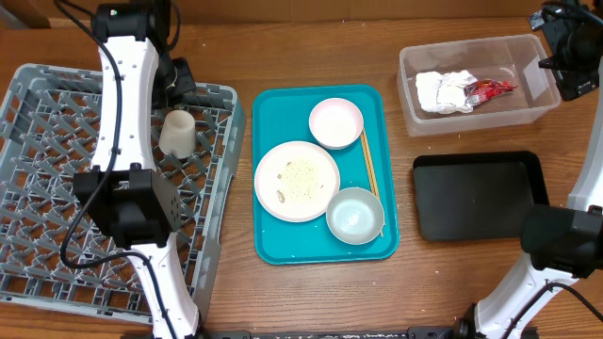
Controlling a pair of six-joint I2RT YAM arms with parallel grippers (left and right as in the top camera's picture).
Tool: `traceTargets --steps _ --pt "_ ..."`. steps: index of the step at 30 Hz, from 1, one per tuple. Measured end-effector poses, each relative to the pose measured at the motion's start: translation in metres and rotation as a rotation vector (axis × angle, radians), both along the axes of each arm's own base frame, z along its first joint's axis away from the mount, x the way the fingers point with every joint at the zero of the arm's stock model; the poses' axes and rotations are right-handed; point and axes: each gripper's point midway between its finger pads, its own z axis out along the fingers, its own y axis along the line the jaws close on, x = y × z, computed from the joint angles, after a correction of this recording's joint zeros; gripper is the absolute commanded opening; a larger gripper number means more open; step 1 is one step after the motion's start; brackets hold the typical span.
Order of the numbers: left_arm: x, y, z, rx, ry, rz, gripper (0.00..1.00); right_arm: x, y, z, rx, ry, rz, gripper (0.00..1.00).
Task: Sort waste into correct bins and load items into the dishwasher
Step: 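Move the left gripper back toward the teal tray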
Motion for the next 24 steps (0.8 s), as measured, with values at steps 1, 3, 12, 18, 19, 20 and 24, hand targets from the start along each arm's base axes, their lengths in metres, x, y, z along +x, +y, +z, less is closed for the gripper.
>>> traceTargets --steps 1,3,12,18,19,20,24 --pt "0.0 0.003 -0.002 0.007 0.005 0.007 0.04 0.0 0.0 0.0 0.0 0.0 0.0 1.0" --pt "0.002 0.006 -0.01 0.009 0.018 0.01 0.04 0.0 0.0 0.0 0.0 0.0 0.0 1.0" --pt "0.006 0.004 -0.041 -0.007 0.079 0.007 0.04 0.0 0.0 0.0 0.0 0.0 0.0 1.0" --pt "-0.009 0.013 -0.04 0.005 0.138 0.034 0.04 0.0 0.0 0.0 0.0 0.0 0.0 1.0" --pt "-0.015 0.018 -0.04 0.018 0.157 0.051 0.04 0.0 0.0 0.0 0.0 0.001 0.0 1.0" --pt "-0.02 0.024 -0.04 0.03 0.175 0.07 0.04 0.0 0.0 0.0 0.0 0.0 0.0 1.0" --pt "-0.032 0.048 -0.039 0.063 0.207 0.158 0.04 0.0 0.0 0.0 -0.001 0.0 0.0 1.0"
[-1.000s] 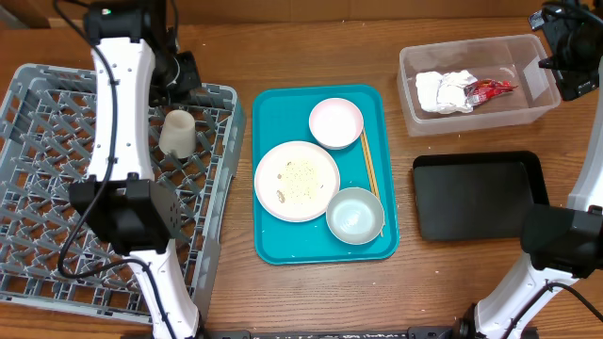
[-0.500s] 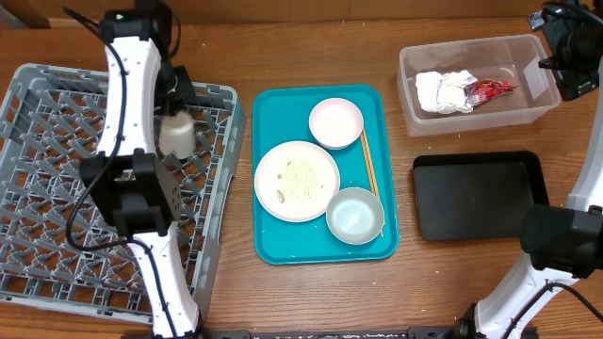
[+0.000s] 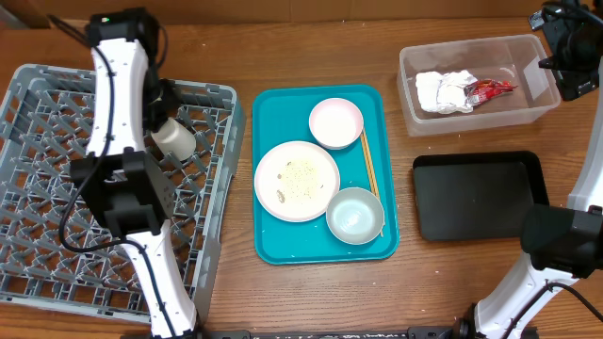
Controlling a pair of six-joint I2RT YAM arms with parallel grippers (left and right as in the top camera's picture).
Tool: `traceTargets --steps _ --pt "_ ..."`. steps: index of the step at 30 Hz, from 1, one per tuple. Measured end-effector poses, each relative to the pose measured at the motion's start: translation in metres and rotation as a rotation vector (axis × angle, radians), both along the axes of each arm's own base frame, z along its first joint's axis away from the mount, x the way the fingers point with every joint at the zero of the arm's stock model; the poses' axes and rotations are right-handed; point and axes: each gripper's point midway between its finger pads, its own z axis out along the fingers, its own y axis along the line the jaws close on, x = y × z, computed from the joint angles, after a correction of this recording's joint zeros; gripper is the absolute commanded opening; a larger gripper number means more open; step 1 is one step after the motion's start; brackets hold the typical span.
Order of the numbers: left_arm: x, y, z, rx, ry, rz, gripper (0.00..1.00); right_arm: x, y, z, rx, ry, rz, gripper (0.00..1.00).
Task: Sort waste into correct bins and load items into the dishwasher
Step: 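Move the left gripper back toward the teal tray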
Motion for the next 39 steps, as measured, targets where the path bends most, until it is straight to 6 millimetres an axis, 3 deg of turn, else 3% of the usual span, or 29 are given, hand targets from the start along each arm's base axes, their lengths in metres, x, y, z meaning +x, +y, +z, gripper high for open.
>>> traceTargets --steps 5,9,14,15,16,17,18,21,24,28,30,34,39 --pt "-0.005 0.019 -0.001 -0.021 -0.007 0.083 0.04 0.0 0.0 0.0 0.0 0.0 0.0 1.0" --pt "-0.006 0.018 0.007 -0.055 -0.035 0.107 0.04 0.0 0.0 0.0 0.001 0.0 0.0 1.0" --pt "-0.005 -0.009 0.051 -0.114 -0.157 0.038 0.05 0.0 0.0 0.0 0.0 0.0 0.0 1.0" --pt "-0.004 -0.021 0.065 -0.138 -0.193 -0.007 0.17 0.0 0.0 0.0 0.0 0.0 0.0 1.0" --pt "-0.005 -0.033 0.077 -0.16 -0.223 -0.048 0.47 0.0 0.0 0.0 0.0 0.0 0.0 1.0" --pt "-0.006 -0.047 0.088 -0.186 -0.25 -0.098 0.69 0.0 0.0 0.0 0.0 0.0 0.0 1.0" --pt "-0.007 -0.06 0.096 -0.204 -0.268 -0.147 0.76 0.0 0.0 0.0 0.001 0.0 0.0 1.0" --pt "-0.011 -0.102 0.109 -0.249 -0.288 -0.297 0.79 0.0 0.0 0.0 0.0 0.0 0.0 1.0" --pt "-0.012 -0.141 0.102 -0.277 -0.257 -0.411 0.7 0.0 0.0 0.0 0.0 0.0 0.0 1.0" --pt "-0.009 -0.168 0.076 -0.273 -0.178 -0.491 0.54 0.0 0.0 0.0 0.0 0.001 0.0 1.0" --pt "-0.007 -0.173 0.06 -0.259 -0.133 -0.505 0.49 0.0 0.0 0.0 0.0 0.001 0.0 1.0" --pt "-0.002 -0.172 0.025 -0.223 -0.045 -0.492 0.57 0.0 0.0 0.0 0.0 0.0 0.0 1.0" --pt "0.004 -0.167 0.004 -0.2 -0.006 -0.493 0.59 0.0 0.0 0.0 0.0 0.0 0.0 1.0"
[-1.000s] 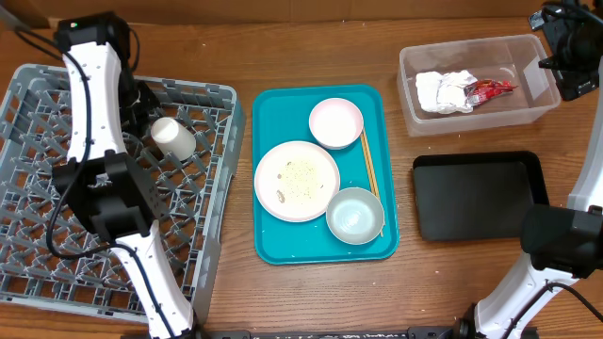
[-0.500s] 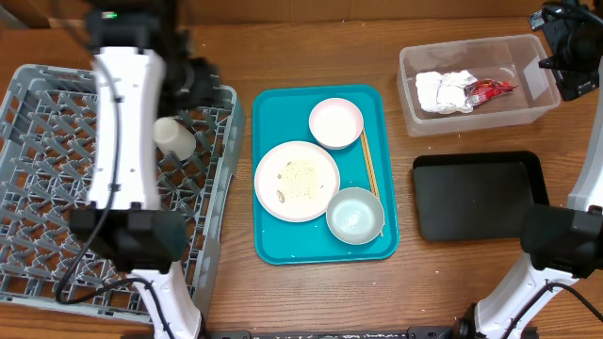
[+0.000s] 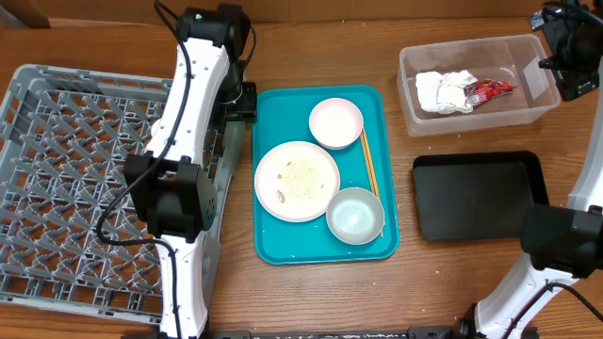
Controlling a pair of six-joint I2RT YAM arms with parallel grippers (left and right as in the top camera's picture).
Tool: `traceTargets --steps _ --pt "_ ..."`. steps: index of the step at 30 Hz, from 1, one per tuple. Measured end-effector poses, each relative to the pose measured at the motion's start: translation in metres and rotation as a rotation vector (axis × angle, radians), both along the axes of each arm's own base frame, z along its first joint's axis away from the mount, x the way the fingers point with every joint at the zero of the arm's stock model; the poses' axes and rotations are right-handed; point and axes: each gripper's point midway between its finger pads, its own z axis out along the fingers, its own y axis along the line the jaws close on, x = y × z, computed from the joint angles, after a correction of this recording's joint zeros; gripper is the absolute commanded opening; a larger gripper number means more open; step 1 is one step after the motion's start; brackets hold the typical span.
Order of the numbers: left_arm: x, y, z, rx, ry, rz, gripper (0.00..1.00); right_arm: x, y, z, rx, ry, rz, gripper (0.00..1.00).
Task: Sort waste into correct bins and load items into the dishwasher
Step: 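Move the left gripper back toward the teal tray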
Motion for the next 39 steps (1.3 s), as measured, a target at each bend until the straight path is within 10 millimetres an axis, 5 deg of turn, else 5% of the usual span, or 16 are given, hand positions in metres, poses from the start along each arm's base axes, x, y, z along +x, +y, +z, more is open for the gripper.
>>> traceTargets --steps 11,16,23,31,39 --pt "0.018 0.0 -0.012 0.008 -0.047 -0.021 0.58 0.0 0.0 0.0 0.0 0.001 0.0 1.0" --pt "0.012 0.001 -0.033 0.025 0.026 -0.026 0.4 0.0 0.0 0.0 0.0 0.001 0.0 1.0" --pt "0.013 0.007 -0.061 0.06 0.079 -0.033 0.32 0.0 0.0 0.0 0.0 0.001 0.0 1.0" --pt "0.041 0.008 -0.064 0.058 -0.034 -0.029 0.16 0.0 0.0 0.0 0.0 0.0 0.0 1.0" --pt "0.067 0.005 -0.064 0.036 -0.137 -0.052 0.16 0.0 0.0 0.0 0.0 0.0 0.0 1.0"
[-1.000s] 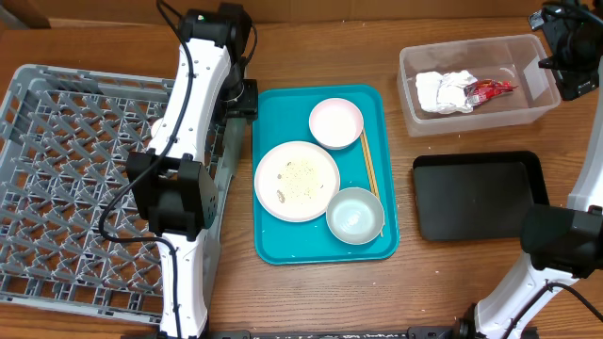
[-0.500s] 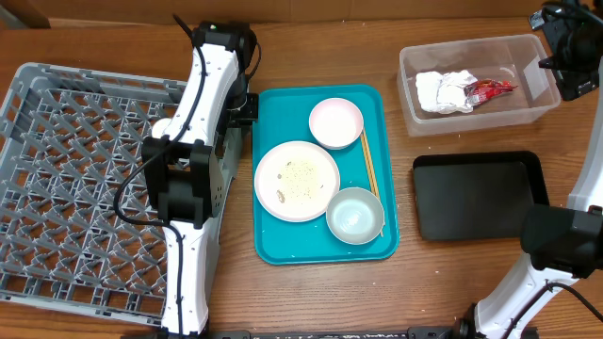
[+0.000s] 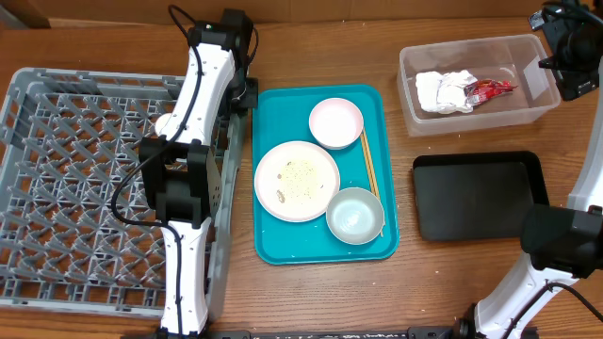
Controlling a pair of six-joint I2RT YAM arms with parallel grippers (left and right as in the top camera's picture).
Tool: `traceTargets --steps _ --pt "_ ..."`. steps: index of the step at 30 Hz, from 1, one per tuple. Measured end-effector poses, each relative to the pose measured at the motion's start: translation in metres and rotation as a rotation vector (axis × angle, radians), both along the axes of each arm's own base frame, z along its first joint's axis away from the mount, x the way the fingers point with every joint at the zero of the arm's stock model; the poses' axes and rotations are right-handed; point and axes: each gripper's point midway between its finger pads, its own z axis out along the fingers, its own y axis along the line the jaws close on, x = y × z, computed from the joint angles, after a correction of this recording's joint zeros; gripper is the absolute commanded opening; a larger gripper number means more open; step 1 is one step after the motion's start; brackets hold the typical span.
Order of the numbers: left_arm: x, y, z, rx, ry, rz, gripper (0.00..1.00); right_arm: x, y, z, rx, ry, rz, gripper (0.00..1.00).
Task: Sort waste into correct bins and load items into the dishwasher
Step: 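Move the left gripper back toward the teal tray, then lower the left gripper and grasp the pink bowl rim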
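Observation:
A teal tray holds a white plate with food scraps, a small pale pink bowl, a light blue bowl and chopsticks. The grey dish rack lies at the left. My left gripper hangs at the rack's right rim, against the tray's upper left edge; its jaws are dark and unreadable. The beige cup does not show; my left arm crosses the rack where it could lie. My right gripper hovers by the right end of the clear bin, its state unclear.
The clear bin contains crumpled white paper and a red wrapper. A black bin sits below it at the right. My left arm lies diagonally across the rack's right side.
My left arm has shifted slightly right and up, its gripper staying at the rack's right rim beside the tray. The dishes and my right arm have not moved.
A beige cup stood in the rack's upper part with my left gripper just behind it. Then the cup lay tilted beside the gripper. Later my left arm was over the rack's right side, gripper by the tray, cup out of sight, as now.

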Motion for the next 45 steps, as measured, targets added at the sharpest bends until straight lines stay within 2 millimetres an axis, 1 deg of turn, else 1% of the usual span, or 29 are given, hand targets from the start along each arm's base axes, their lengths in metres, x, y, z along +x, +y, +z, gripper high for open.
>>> traceTargets --steps 4,10,16,20,21,23,24,27,29,30,32,36,38,41,42,44,45 --pt "0.009 0.0 0.001 -0.001 -0.039 0.007 0.16 0.0 0.0 0.0 0.0 0.0 0.0 1.0" --pt "0.023 0.007 0.002 0.004 -0.094 0.041 0.17 0.0 0.0 0.0 0.0 0.0 0.0 1.0" --pt "0.028 0.012 0.003 0.003 -0.111 0.053 0.18 0.0 0.0 0.0 0.0 0.0 -0.001 1.0" --pt "0.027 0.012 0.003 0.003 -0.108 0.059 0.27 0.0 0.0 0.0 0.0 0.0 0.0 1.0" --pt "0.026 0.012 0.003 0.003 -0.106 0.06 0.33 0.0 0.0 0.0 0.0 0.0 0.0 1.0" --pt "0.023 0.012 0.002 0.005 -0.094 0.066 0.48 0.0 0.0 0.0 0.0 0.0 0.0 1.0" --pt "0.021 0.012 0.002 0.005 -0.084 0.074 0.49 0.0 0.0 0.0 0.0 0.0 0.0 1.0" --pt "0.013 0.013 0.006 0.01 -0.055 0.074 0.58 0.0 0.0 0.0 0.0 0.0 0.0 1.0" --pt "0.012 0.013 0.016 0.009 -0.055 0.075 0.65 0.0 0.0 0.0 0.0 0.0 0.0 1.0" --pt "0.014 0.013 0.022 0.006 -0.064 0.075 0.67 0.0 0.0 0.0 0.0 0.0 0.0 1.0" --pt "0.015 0.013 0.042 0.002 -0.088 0.075 0.73 0.0 0.0 0.0 0.0 0.0 0.0 1.0" --pt "0.017 0.008 0.086 -0.038 -0.157 0.074 0.73 0.0 0.0 0.0 0.0 0.0 0.0 1.0" --pt "0.015 0.002 0.107 -0.081 -0.191 0.068 0.7 0.0 0.0 0.0 0.0 0.0 0.0 1.0" --pt "0.012 -0.015 0.13 -0.19 -0.222 0.049 0.61 0.0 0.0 0.0 0.0 0.0 0.0 1.0" --pt "0.011 -0.022 0.134 -0.229 -0.226 0.038 0.59 0.0 0.0 0.0 0.0 0.0 0.0 1.0" --pt "0.008 -0.04 0.139 -0.316 -0.216 0.009 0.6 0.0 0.0 0.0 0.0 0.001 0.0 1.0" --pt "0.005 -0.053 0.14 -0.361 -0.204 -0.015 0.61 0.0 0.0 0.0 0.0 0.001 0.0 1.0"
